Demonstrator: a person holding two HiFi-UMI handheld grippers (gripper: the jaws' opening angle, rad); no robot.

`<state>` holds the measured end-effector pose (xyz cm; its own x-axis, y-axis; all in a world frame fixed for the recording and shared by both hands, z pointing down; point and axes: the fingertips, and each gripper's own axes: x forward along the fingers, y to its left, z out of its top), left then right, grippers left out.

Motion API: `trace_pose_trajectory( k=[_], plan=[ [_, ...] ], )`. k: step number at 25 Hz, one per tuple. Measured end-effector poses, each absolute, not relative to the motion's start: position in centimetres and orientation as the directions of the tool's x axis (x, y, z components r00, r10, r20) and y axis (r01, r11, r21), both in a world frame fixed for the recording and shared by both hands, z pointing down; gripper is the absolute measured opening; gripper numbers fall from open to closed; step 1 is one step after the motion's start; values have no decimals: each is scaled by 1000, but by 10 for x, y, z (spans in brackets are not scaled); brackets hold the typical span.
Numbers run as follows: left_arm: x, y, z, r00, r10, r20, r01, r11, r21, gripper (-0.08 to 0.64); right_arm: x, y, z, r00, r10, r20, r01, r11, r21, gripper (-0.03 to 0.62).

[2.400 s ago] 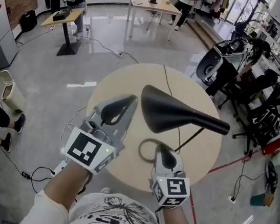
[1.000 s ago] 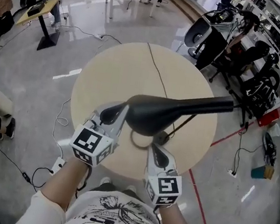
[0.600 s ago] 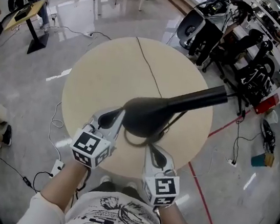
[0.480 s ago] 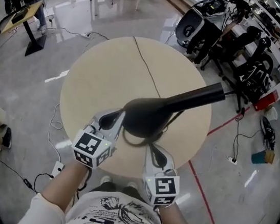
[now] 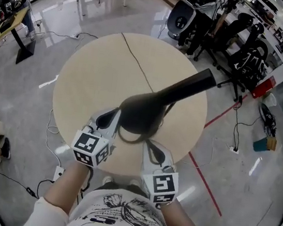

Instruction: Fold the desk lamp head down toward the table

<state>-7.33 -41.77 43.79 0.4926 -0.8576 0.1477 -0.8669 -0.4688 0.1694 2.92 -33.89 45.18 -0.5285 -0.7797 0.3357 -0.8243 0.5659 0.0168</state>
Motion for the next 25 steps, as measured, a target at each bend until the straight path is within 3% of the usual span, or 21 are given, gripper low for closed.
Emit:
trace_pose_trajectory(
  k=[16, 25],
  plan=[
    [-70, -349, 380, 523, -851, 42, -847, -514, 138, 6, 33, -332, 419, -472, -850, 235, -865, 498, 65, 9],
    [-83, -309, 418, 606, -791, 84, -789, -584, 192, 6, 20, -307, 425, -363, -906, 218, -917, 389, 91, 9]
  ],
)
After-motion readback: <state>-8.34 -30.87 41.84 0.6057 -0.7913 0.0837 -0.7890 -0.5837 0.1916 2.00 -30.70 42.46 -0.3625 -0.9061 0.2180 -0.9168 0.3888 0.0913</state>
